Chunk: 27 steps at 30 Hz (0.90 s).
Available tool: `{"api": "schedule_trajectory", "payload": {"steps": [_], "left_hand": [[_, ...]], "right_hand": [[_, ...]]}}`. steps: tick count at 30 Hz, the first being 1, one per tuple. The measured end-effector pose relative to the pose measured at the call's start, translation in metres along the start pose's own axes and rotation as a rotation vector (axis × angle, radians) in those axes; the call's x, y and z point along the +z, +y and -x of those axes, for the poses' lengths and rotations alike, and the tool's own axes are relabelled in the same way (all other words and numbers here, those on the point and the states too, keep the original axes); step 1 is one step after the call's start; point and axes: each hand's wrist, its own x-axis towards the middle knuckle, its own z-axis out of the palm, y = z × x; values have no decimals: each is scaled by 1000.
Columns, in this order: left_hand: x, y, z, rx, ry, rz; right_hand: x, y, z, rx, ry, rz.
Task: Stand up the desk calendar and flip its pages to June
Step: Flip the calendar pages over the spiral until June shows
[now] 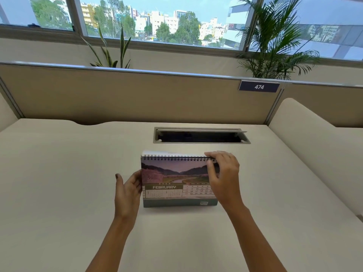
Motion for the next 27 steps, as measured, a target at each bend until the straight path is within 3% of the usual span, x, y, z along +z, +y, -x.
{"api": "schedule_trajectory", "payload": {"steps": [3, 5, 9, 14, 27], "left_hand": [[0, 0, 0, 1, 2, 5], [1, 0, 0, -2, 4, 8], [4, 3, 1, 3, 14, -1], [5, 3, 3, 3, 25, -7], [4, 4, 3, -22, 19, -15]], "right_hand": [[1, -2, 4, 34, 52, -57], [1, -3, 9, 96, 175, -99], [2, 4, 26, 330, 344, -170], [5, 18, 49, 574, 256, -272], [-9, 31, 66, 677, 81, -348]]}}
